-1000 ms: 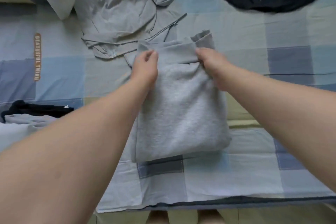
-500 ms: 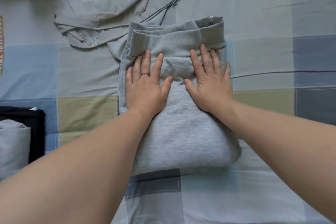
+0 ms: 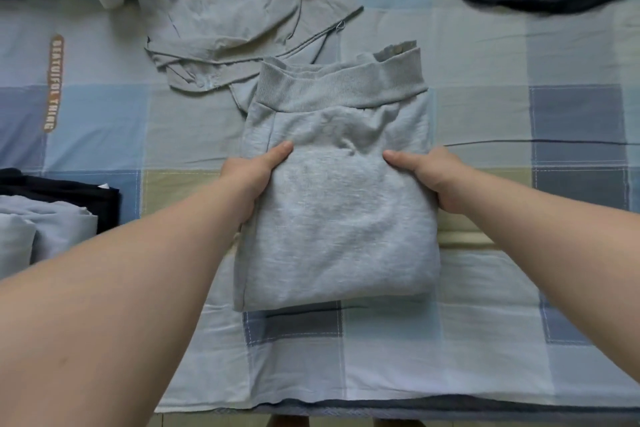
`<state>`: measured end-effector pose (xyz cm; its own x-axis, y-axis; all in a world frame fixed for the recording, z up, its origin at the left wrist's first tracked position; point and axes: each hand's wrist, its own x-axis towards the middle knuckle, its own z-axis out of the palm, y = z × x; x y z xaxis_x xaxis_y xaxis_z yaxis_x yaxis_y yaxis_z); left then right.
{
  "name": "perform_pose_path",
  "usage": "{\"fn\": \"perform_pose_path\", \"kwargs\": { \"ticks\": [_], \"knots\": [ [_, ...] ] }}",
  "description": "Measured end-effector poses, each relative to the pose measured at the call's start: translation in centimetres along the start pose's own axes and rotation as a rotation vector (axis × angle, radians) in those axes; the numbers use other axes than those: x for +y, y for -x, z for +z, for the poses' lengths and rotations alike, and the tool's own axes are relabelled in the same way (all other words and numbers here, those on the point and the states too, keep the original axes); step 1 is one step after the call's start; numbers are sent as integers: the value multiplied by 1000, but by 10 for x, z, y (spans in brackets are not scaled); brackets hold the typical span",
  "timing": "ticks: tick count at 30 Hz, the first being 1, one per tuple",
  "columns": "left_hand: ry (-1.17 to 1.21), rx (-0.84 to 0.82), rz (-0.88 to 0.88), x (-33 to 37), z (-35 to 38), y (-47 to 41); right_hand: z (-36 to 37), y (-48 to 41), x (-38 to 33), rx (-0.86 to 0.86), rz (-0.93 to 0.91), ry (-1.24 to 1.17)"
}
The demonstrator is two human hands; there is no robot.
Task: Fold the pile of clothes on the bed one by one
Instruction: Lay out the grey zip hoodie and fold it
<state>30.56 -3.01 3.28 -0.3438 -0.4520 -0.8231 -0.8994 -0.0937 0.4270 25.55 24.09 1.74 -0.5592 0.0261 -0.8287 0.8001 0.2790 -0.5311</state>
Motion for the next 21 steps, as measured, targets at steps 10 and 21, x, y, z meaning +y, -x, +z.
{"fn": "perform_pose_path", "kwargs": {
  "ticks": [10,21],
  "knots": [
    [369,-266,395,143,-80,111,-35,133,-181,3,-366,-203],
    [19,-116,463,35,-70,83,-16,104,-65,17,-221,31]
  ]
}}
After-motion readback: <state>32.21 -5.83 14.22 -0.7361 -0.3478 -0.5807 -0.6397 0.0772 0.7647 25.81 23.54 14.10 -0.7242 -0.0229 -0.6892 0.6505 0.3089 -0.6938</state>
